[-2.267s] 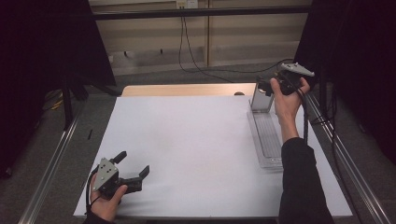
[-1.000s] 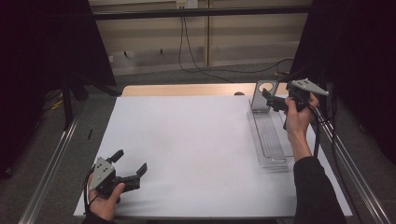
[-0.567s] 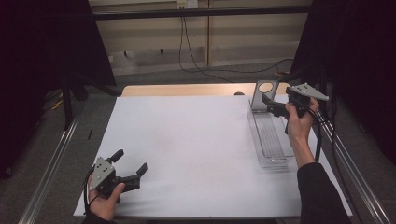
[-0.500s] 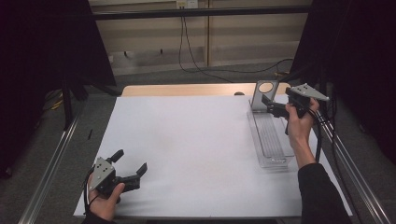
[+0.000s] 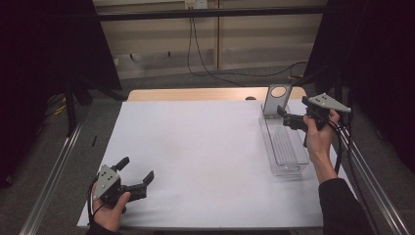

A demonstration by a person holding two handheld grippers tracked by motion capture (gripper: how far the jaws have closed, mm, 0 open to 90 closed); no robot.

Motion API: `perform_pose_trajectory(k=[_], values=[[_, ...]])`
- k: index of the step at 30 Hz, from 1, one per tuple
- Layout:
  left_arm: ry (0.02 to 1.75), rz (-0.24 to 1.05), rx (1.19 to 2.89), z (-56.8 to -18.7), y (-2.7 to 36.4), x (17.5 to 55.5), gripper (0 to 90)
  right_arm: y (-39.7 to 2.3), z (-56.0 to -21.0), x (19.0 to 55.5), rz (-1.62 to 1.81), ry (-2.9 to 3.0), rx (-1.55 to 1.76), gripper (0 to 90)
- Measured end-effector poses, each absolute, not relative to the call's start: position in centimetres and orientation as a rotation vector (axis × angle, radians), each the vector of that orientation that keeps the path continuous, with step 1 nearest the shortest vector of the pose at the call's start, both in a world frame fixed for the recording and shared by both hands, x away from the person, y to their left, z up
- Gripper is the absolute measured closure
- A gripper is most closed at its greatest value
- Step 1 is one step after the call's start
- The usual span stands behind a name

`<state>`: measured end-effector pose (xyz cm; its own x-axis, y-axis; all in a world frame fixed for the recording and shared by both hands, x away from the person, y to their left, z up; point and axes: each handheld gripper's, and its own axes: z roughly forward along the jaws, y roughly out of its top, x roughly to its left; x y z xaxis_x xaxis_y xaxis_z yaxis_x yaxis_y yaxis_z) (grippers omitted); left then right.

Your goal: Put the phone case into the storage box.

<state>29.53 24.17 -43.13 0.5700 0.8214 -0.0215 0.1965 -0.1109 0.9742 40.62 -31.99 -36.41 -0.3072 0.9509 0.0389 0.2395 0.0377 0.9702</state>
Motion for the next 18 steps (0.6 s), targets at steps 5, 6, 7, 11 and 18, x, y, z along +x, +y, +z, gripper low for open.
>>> perform_pose_trajectory(k=[5,6,7,11,18], values=[[0.875,0.667,1.626,-43.1,24.2,29.6,2.2,-32.0,-36.9,39.7,1.312,1.63,1.219,0.2],[0.875,0.667,1.626,-43.1,24.2,29.6,2.2,-32.0,-37.0,39.5,1.316,1.63,1.221,0.3],[0.874,0.665,1.626,-43.1,24.1,29.5,2.3,-32.1,-37.0,39.3,1.31,1.632,1.216,0.2],[0.873,0.67,1.625,-43.1,24.2,29.5,2.3,-32.2,-37.0,38.5,1.305,1.636,1.221,0.2],[0.857,0.659,1.631,-43.0,23.8,29.4,2.3,-32.4,-37.0,37.1,1.303,1.64,1.215,0.1]])
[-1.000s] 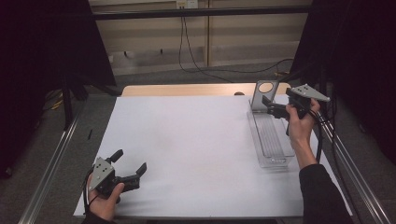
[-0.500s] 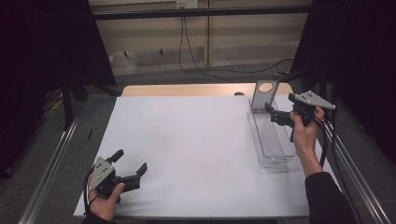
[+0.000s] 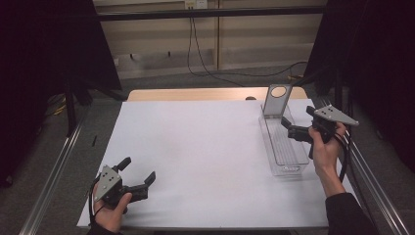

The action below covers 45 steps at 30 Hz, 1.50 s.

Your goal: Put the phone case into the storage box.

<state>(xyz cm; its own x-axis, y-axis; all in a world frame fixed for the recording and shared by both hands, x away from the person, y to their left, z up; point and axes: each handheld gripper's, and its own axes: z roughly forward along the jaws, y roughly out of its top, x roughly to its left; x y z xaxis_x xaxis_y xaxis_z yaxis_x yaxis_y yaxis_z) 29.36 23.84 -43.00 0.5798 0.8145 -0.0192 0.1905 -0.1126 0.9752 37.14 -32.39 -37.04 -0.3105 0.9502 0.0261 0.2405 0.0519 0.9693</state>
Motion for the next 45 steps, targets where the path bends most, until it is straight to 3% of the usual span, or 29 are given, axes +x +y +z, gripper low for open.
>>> perform_pose_trajectory(k=[45], values=[[0.884,0.672,1.614,-43.0,24.2,29.4,2.3,-33.4,-40.5,28.3,1.325,1.551,1.298,0.0]])
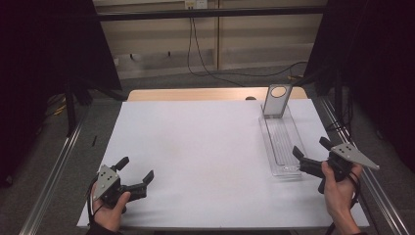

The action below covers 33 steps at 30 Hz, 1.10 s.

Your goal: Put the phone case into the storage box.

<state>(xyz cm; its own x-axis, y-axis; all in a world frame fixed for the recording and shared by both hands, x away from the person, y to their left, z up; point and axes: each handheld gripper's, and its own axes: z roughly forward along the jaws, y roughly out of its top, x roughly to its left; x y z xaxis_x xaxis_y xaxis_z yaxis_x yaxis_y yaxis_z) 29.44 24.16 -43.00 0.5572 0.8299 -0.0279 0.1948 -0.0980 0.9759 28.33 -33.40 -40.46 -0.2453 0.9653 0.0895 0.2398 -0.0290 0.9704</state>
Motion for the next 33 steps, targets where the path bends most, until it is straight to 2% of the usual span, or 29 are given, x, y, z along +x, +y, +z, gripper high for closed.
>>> perform_pose_trajectory(k=[33], values=[[0.882,0.68,1.62,-42.9,24.2,28.9,2.3,-33.6,-43.1,22.6,1.299,1.477,1.348,0.5]])
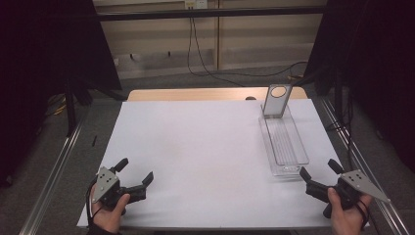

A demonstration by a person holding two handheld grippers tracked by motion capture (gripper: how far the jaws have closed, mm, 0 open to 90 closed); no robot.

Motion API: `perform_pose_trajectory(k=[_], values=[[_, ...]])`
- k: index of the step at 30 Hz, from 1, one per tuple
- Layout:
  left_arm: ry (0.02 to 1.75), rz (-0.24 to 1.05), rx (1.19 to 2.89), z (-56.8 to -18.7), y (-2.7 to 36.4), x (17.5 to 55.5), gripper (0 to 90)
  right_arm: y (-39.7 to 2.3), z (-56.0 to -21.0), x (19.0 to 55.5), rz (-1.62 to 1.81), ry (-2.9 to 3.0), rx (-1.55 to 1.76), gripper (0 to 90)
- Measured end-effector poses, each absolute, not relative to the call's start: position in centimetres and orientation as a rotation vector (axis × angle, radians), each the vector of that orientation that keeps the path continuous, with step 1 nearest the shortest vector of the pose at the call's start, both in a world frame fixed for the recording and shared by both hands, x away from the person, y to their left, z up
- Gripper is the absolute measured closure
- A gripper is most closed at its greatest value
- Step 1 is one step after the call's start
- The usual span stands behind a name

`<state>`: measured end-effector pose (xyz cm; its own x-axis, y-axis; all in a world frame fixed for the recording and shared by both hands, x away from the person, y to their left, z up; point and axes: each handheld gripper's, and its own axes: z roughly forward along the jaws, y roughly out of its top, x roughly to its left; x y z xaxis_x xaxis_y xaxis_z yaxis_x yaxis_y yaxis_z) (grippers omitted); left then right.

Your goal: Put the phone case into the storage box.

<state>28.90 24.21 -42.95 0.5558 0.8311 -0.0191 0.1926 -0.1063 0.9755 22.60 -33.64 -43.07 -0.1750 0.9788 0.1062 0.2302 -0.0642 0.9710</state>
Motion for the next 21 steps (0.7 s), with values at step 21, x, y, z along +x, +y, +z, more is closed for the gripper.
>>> perform_pose_trajectory(k=[21], values=[[0.917,0.679,1.617,-43.1,24.8,28.6,2.3,-33.9,-43.6,21.3,1.295,1.497,1.325,0.0]])
